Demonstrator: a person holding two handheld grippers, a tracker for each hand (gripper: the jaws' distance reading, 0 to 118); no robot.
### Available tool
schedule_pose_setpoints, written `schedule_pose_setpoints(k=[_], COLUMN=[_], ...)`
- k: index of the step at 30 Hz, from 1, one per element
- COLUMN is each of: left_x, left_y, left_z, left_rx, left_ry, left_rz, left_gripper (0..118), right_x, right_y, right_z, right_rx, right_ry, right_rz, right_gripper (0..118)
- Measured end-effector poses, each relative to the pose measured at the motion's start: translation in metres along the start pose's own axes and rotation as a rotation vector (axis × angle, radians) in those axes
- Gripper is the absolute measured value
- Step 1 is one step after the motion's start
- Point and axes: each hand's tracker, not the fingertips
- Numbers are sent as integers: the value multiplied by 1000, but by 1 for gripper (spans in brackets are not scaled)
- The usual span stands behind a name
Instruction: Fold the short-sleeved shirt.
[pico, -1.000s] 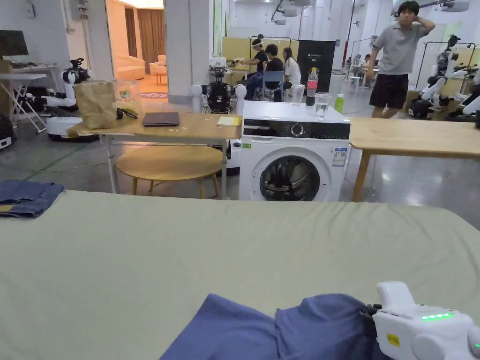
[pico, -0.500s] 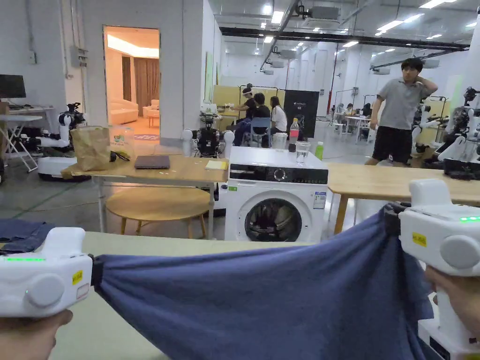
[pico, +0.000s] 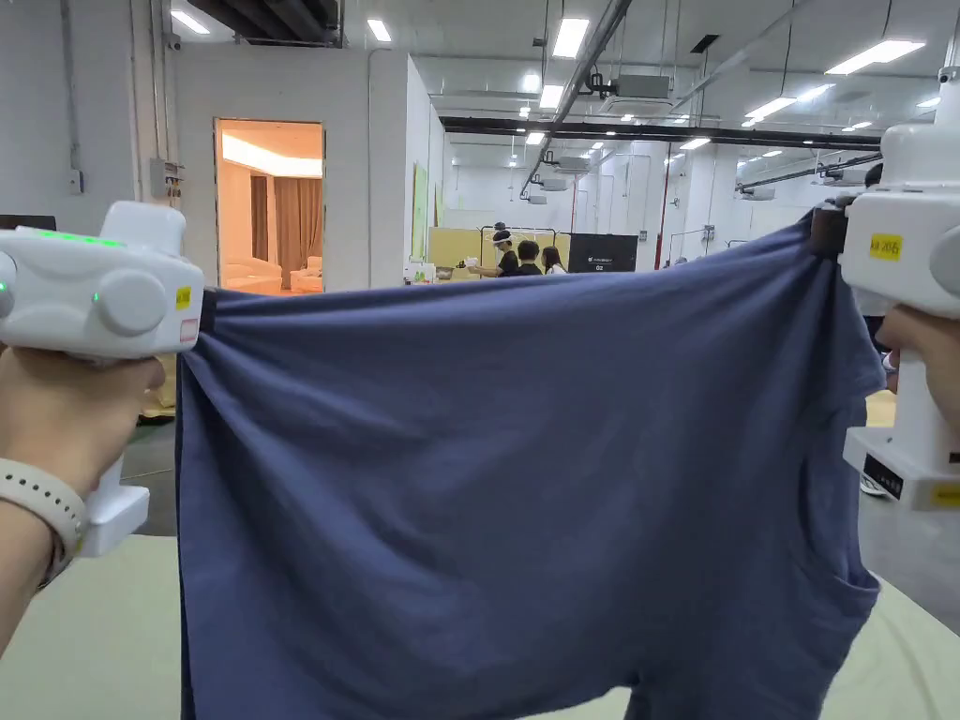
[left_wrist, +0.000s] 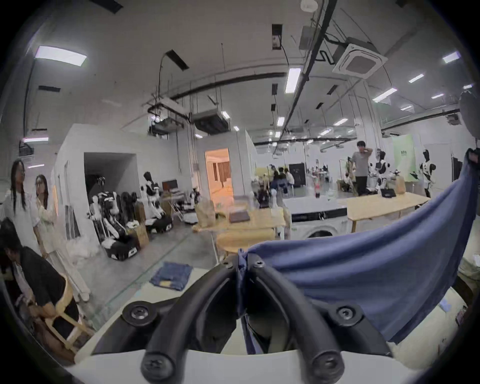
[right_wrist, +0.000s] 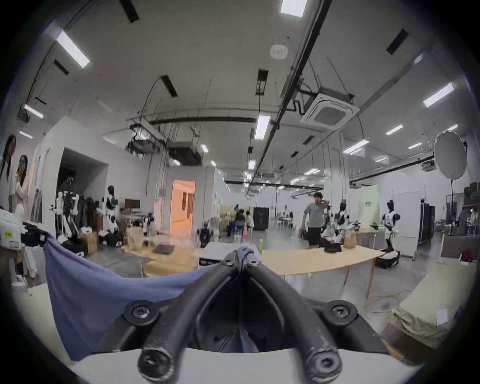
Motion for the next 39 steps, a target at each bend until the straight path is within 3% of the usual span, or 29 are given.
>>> schedule_pose_setpoints(k=[7,15,20,25,31,33,39], left_x=[-8,17,25,18,12,10,3], left_y=[2,-115,-159,-169,-221,-256,-392], left_z=[-1,-39,-29,22,133,173,251], left_rx=[42,-94,-107,-99,-74,-106,-370], left_ry=[8,-3,-14,-64,-159,-164,-183], left_rz=[-24,-12,7,2,3,-36,-25], left_gripper=[0,0,0,0,0,0,0], right_x=[-6,-7,-2,11,20,21,25], right_y=[-7,-124,-160,-163,-204,-238,-365], right_z=[-18,-33,-13,48,169,216,329], right_rx=[16,-122,-156,-146,-197,-271,-568], right_ry=[-3,-48,-51,-29,-18,-4,38], right_rz=[-19,-9,14,46,67,94,53], right_gripper=[0,0,0,0,0,0,0])
